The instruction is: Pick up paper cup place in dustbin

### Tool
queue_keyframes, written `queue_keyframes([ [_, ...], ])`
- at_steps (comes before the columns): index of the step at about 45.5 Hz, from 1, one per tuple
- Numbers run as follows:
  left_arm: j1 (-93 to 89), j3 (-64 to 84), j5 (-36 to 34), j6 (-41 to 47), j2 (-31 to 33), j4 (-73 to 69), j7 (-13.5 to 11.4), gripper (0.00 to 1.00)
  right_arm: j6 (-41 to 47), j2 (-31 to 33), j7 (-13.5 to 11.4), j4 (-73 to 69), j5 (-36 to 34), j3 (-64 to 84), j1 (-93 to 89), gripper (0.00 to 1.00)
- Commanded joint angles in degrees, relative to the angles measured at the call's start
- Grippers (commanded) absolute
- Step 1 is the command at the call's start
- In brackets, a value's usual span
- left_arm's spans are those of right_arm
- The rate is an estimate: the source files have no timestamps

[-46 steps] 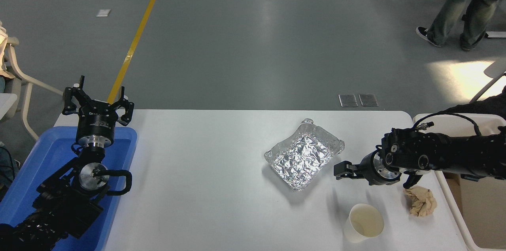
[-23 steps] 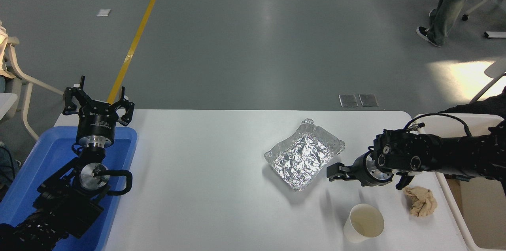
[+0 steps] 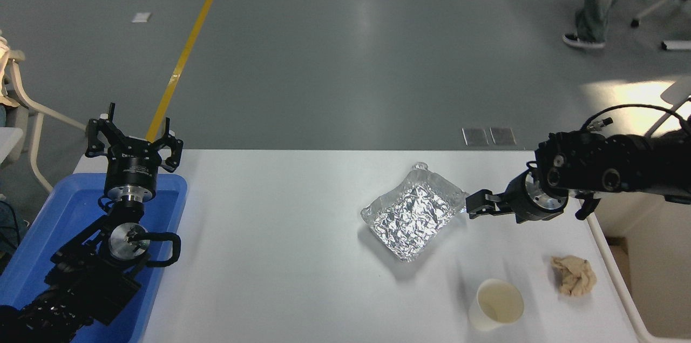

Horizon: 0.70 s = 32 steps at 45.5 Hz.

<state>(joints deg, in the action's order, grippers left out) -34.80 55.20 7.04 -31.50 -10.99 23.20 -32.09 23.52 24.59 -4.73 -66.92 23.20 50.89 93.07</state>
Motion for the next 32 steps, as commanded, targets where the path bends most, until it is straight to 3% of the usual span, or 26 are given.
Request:
queue_keyframes([
  [1, 0.0, 0.0, 0.0, 0.0, 0.0, 0.0, 0.0, 0.99, 9.4, 7.0, 0.0, -15.8, -0.2, 6.8, 22.6, 1.00],
  [12, 0.0, 0.0, 0.0, 0.0, 0.0, 0.0, 0.0, 0.99, 21.5, 9.2, 0.3, -26.4, -1.8, 10.9, 42.5, 1.00],
  [32, 0.0, 0.0, 0.0, 0.0, 0.0, 0.0, 0.0, 0.99, 21.5, 7.8, 0.4, -31.4, -6.2, 11.1, 58.9, 1.00],
])
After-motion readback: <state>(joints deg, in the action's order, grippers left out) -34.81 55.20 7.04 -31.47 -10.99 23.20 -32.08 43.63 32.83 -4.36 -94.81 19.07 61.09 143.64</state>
